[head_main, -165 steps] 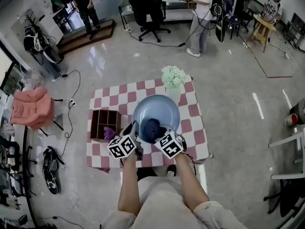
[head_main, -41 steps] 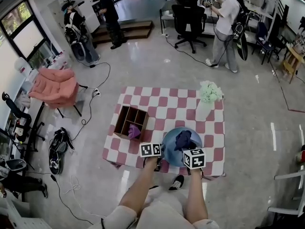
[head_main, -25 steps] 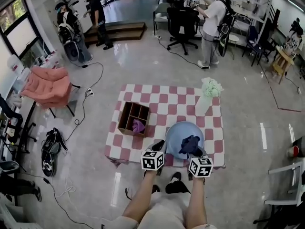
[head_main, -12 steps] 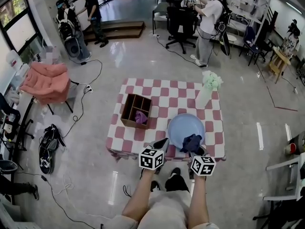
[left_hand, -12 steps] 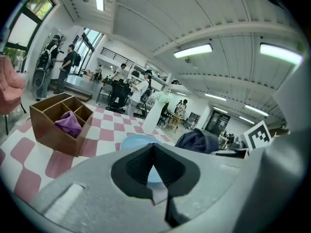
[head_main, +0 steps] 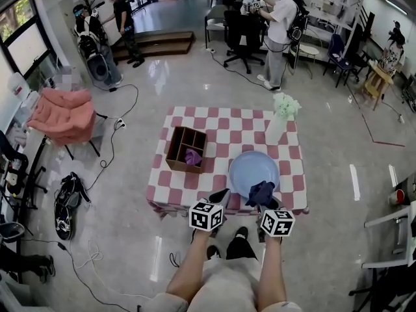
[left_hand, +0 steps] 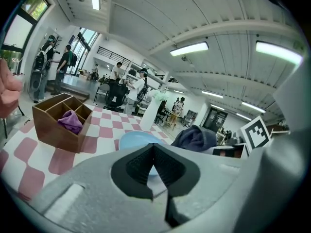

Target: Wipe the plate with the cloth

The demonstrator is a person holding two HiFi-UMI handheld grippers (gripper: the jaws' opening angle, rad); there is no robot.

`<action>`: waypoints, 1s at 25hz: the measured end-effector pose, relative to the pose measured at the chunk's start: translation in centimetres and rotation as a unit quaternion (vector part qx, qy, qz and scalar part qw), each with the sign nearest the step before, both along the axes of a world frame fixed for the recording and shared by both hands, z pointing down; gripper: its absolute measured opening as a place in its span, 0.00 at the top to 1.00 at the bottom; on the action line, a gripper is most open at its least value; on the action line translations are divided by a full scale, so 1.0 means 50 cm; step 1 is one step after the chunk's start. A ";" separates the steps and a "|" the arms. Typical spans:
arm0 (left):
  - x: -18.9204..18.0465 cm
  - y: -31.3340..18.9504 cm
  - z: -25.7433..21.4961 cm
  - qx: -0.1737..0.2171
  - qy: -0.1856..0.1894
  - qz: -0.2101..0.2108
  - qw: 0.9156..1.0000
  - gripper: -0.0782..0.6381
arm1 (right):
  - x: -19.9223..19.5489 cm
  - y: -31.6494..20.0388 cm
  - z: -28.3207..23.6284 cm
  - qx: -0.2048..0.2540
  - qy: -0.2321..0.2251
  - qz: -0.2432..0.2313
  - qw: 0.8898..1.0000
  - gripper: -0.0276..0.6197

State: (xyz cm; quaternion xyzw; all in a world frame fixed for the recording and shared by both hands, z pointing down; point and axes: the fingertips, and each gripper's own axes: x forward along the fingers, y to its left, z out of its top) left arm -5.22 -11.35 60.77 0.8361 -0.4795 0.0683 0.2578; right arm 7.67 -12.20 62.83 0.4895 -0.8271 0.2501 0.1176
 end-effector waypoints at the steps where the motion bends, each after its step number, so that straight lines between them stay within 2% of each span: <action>1: 0.001 0.002 -0.002 0.001 0.000 0.000 1.000 0.88 | 0.000 0.003 -0.001 0.000 0.001 -0.001 1.000 0.82; 25: 0.025 0.012 -0.010 0.004 0.004 0.022 1.000 0.88 | -0.010 0.038 0.001 -0.003 0.018 -0.009 1.000 0.82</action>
